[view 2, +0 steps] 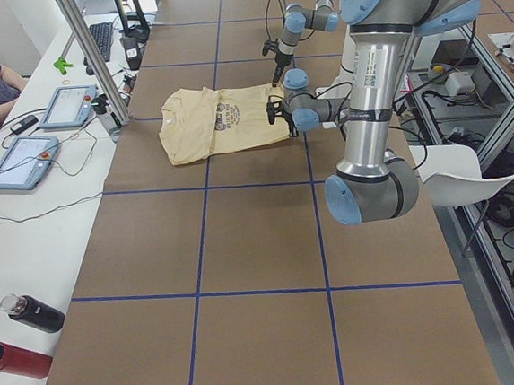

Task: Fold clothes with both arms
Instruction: 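Lift the hem with both grippers and fold it toward the collar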

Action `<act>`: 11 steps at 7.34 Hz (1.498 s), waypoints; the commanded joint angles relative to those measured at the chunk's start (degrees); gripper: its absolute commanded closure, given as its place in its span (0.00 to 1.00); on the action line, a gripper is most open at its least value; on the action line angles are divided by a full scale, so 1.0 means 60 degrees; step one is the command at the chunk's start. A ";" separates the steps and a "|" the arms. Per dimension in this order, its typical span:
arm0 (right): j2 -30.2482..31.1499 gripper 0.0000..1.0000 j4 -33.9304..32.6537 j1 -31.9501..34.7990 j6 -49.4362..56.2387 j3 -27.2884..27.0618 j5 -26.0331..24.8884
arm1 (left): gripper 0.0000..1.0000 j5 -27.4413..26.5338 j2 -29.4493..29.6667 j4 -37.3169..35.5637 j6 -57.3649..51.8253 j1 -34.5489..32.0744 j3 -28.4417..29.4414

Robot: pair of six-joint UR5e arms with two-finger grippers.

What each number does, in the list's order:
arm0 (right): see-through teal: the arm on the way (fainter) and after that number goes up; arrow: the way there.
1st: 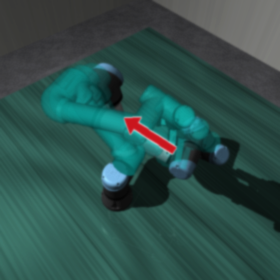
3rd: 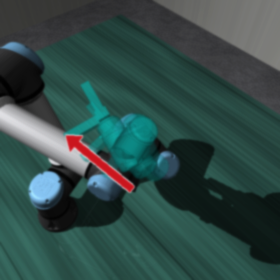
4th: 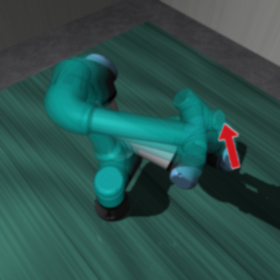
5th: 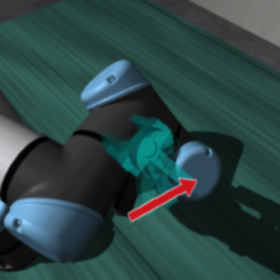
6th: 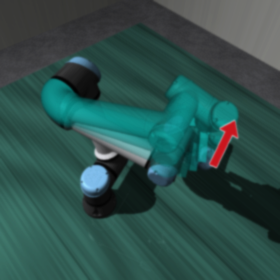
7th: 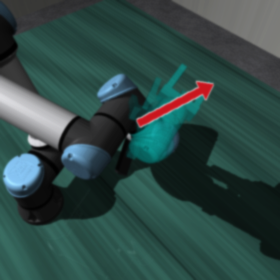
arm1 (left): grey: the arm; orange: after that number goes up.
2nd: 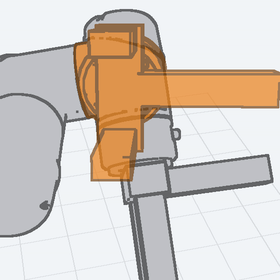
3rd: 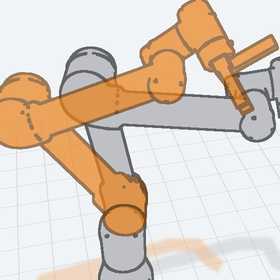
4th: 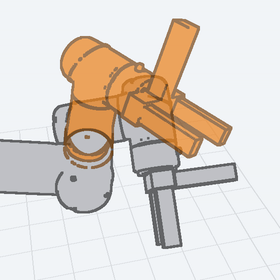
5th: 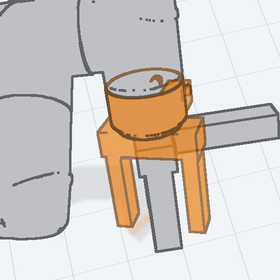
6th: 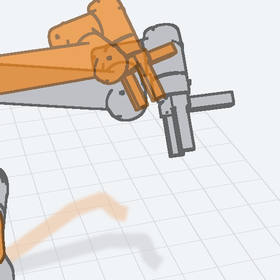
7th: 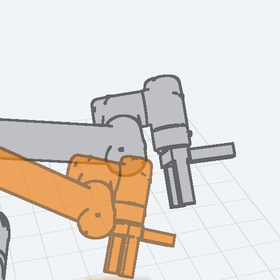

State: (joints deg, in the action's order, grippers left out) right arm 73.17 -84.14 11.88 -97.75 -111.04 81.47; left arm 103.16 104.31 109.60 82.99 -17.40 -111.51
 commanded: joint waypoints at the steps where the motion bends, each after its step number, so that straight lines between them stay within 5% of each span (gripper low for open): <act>1: -0.0256 0.86 -0.0420 -0.0090 -0.0069 -0.0053 -0.0015 | 1.00 -0.0010 -0.0012 0.0000 -0.0004 0.0000 -0.0018; 3: -0.0227 1.00 -0.0421 -0.0252 -0.0260 -0.0053 -0.0146 | 1.00 -0.0010 -0.0012 0.0000 -0.0004 0.0000 -0.0047; 5: -0.0111 1.00 -0.0435 -0.0136 -0.0188 -0.0474 -0.0030 | 1.00 0.0019 -0.0012 -0.0029 0.0010 0.0000 -0.0441; 8: 0.0604 1.00 -0.1356 0.0437 -0.0085 -0.2813 0.1636 | 1.00 0.1509 -0.0099 -0.0878 -0.0033 -0.0073 -0.2137; 11: 0.1704 1.00 -0.1650 -0.0614 -0.0085 -0.5319 0.2881 | 1.00 0.2943 -0.1019 -0.0879 -0.0034 -0.0117 -0.4404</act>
State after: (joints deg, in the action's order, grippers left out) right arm 81.13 -93.31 10.82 -98.27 -136.82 95.46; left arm 116.84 100.77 104.41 82.80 -18.10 -131.82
